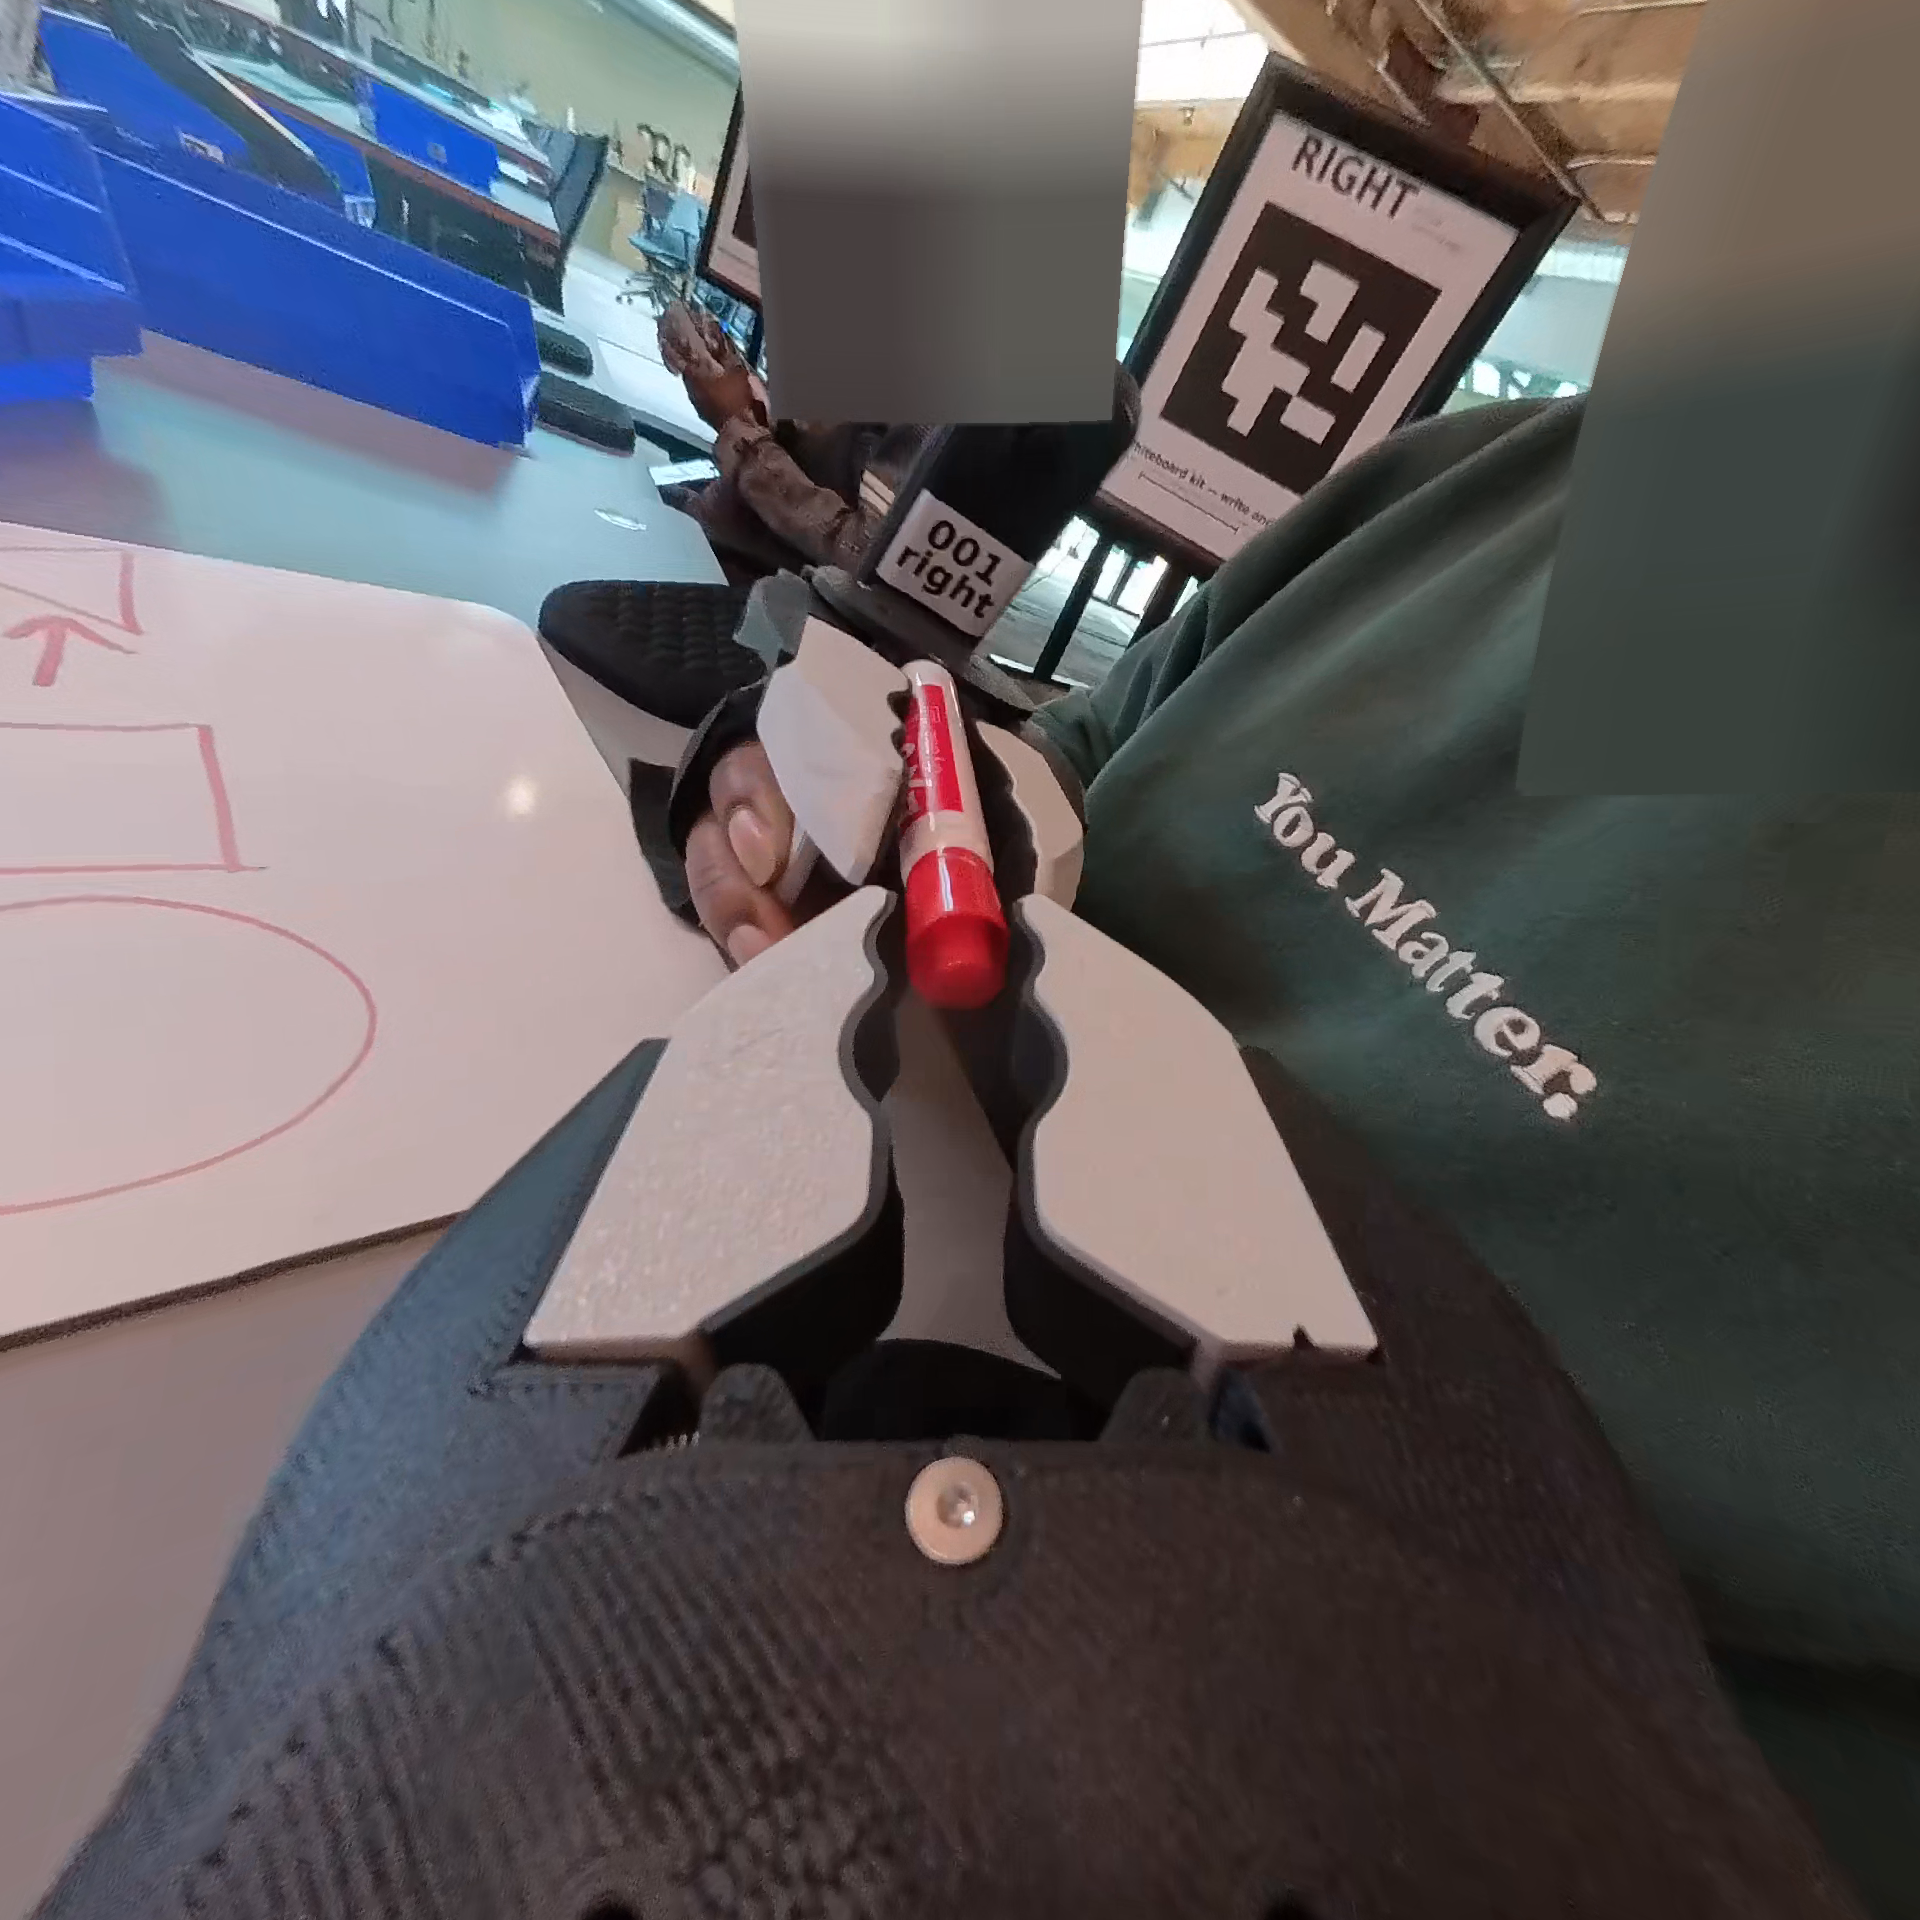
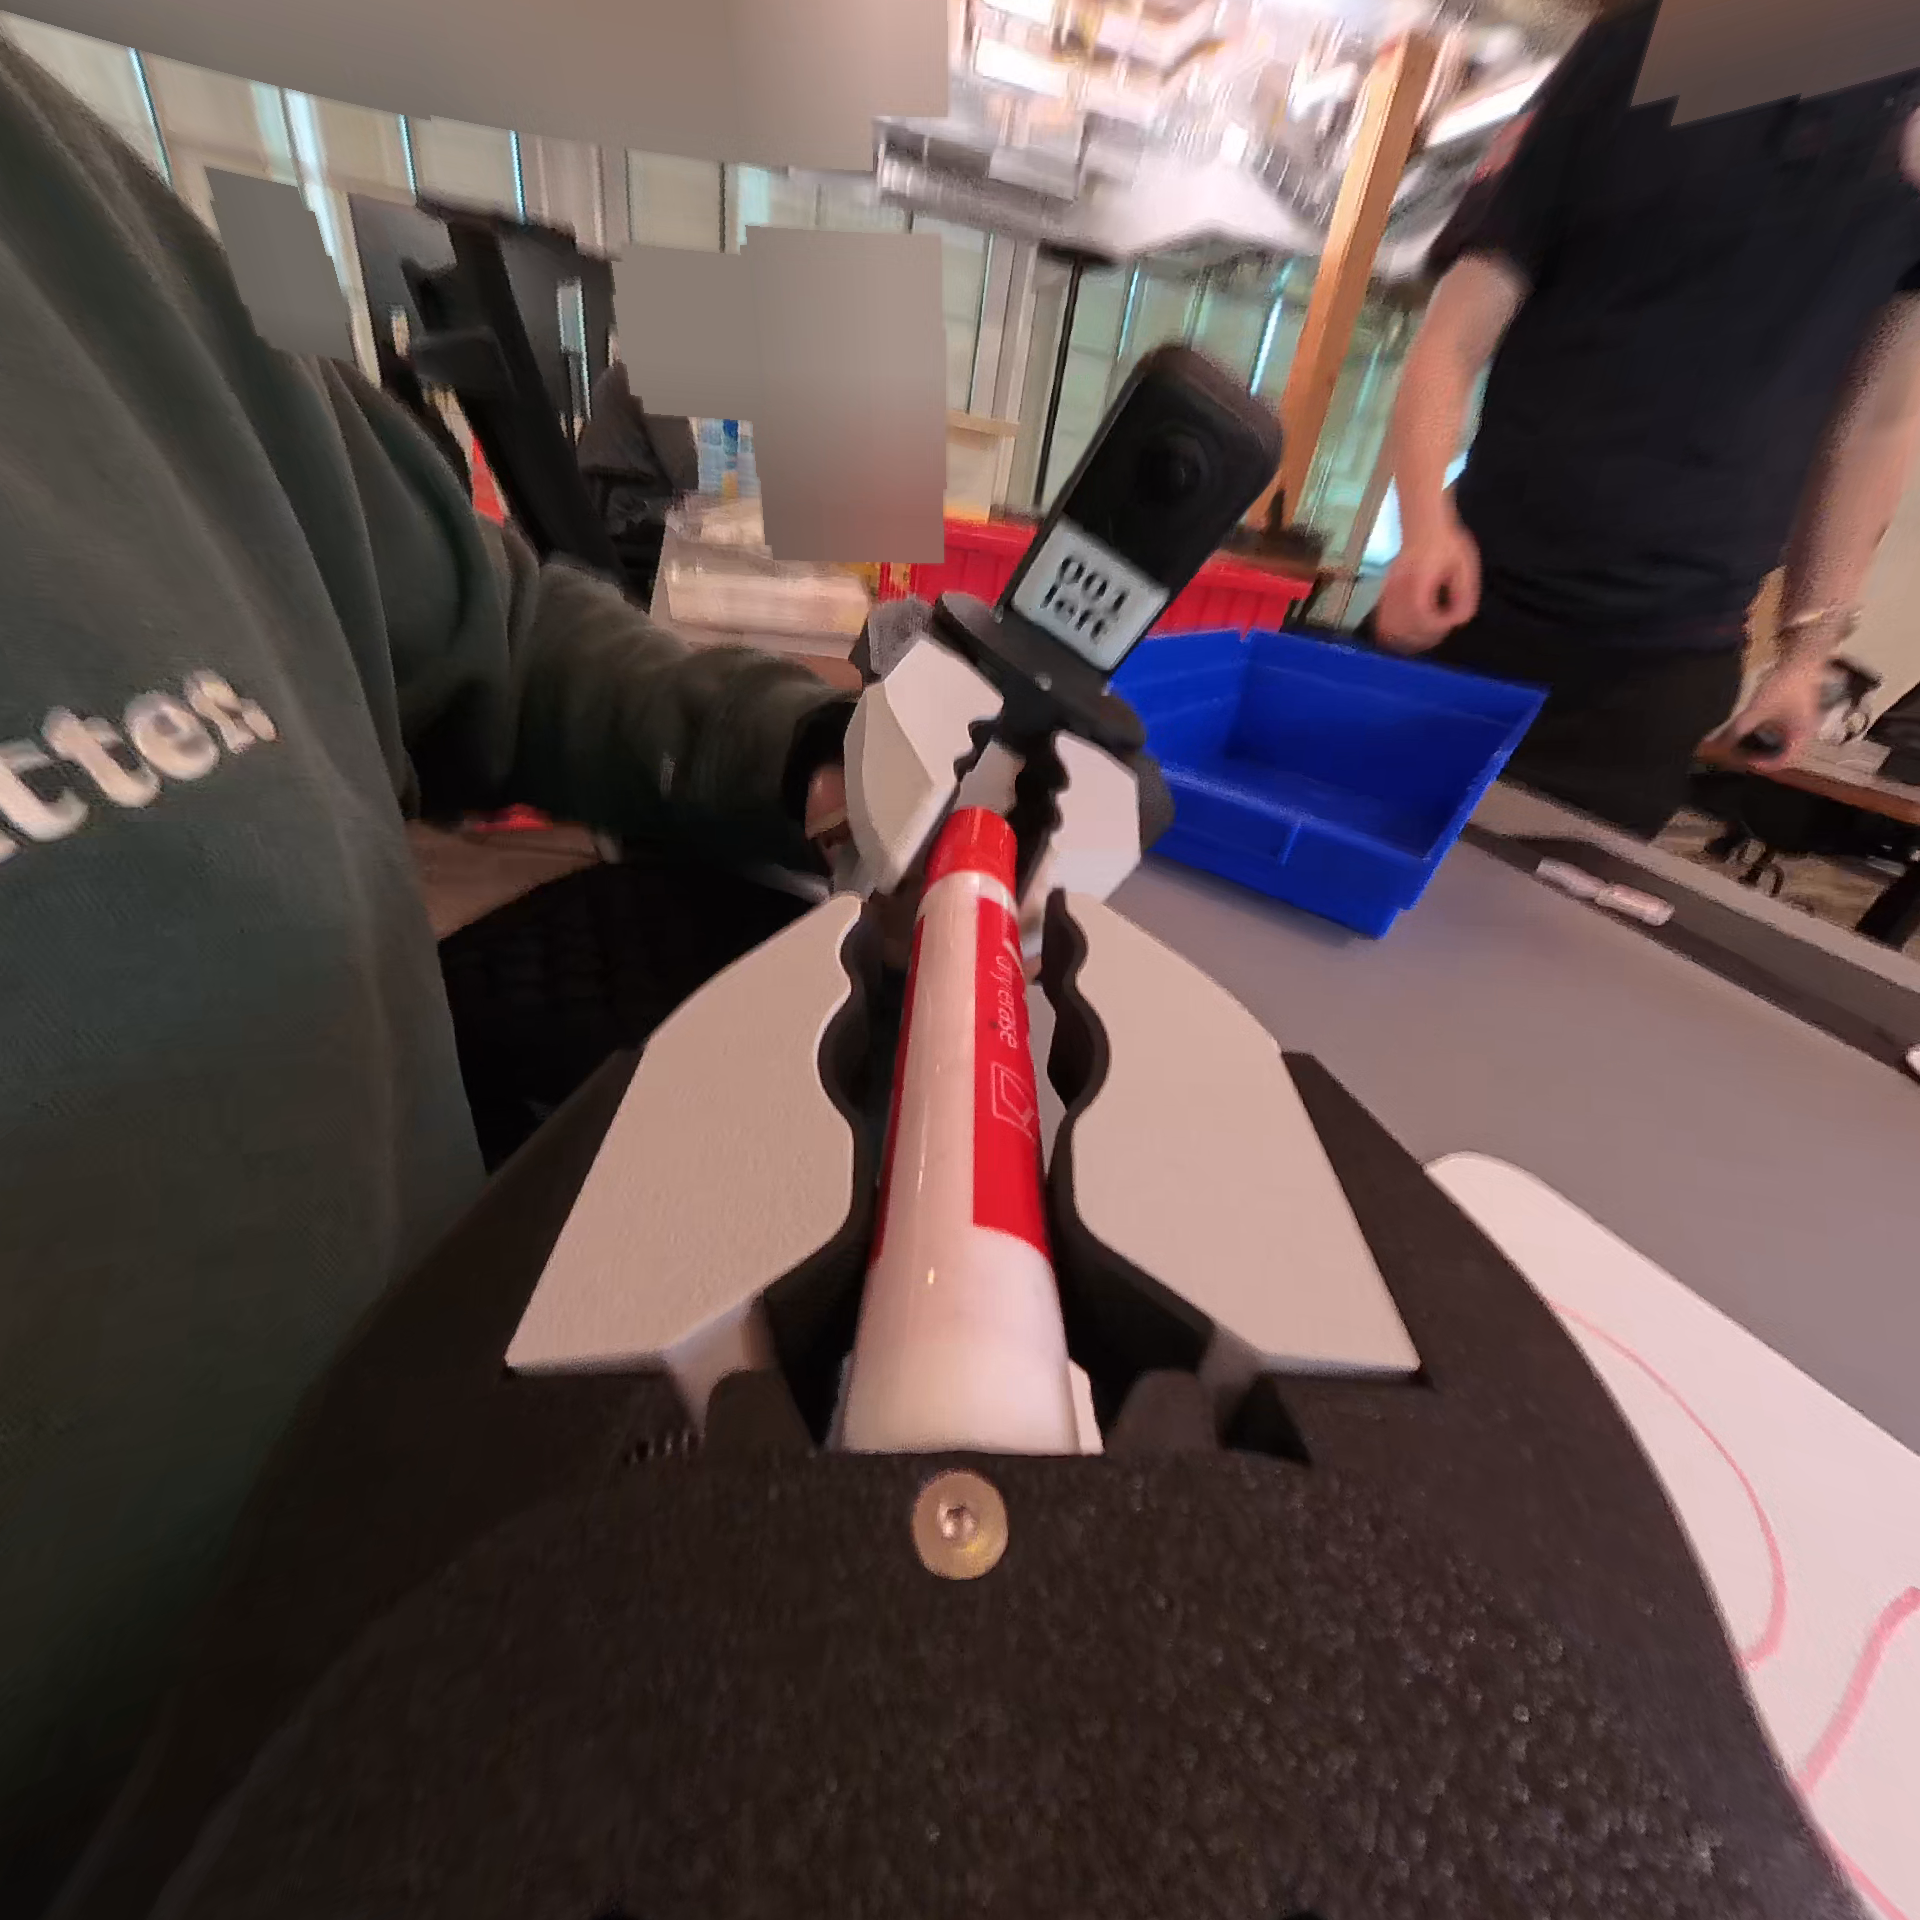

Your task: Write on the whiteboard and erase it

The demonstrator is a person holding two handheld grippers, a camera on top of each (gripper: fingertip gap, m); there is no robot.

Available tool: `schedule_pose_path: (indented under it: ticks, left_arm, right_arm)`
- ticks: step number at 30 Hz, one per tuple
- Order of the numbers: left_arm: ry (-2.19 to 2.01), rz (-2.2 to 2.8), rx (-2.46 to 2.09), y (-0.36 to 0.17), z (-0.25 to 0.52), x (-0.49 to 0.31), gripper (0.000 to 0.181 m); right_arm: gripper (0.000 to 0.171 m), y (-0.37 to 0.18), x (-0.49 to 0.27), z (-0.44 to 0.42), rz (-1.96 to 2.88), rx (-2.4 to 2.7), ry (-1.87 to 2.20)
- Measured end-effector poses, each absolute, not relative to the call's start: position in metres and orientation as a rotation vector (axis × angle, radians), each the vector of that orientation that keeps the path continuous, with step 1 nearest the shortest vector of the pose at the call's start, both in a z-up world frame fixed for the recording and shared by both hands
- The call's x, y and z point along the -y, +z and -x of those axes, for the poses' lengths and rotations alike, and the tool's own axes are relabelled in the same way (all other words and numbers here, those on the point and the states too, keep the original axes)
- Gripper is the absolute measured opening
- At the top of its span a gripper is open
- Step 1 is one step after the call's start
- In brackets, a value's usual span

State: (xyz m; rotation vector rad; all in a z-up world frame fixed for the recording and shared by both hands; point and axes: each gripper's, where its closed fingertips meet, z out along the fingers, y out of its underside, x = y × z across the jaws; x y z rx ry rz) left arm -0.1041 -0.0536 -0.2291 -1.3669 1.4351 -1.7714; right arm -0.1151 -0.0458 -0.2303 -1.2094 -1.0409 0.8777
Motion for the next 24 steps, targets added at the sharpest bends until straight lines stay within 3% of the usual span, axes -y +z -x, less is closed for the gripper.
schedule_pose_path:
  ticks: [14,20,24]
  left_arm:
    - [-1.660,1.324,-1.293,-0.210,0.109,0.023,0.019]
    - [-1.504,1.431,-1.316,-0.233,0.108,0.005,0.020]
    - [-1.440,1.450,-1.369,-0.242,0.102,0.011,0.020]
  right_arm:
    - [0.038,-0.215,0.027,0.094,1.252,0.933,0.859]
    - [0.034,-0.247,0.014,0.071,1.532,1.216,0.475]
    - [0.019,-0.267,0.013,0.074,1.559,1.440,0.265]
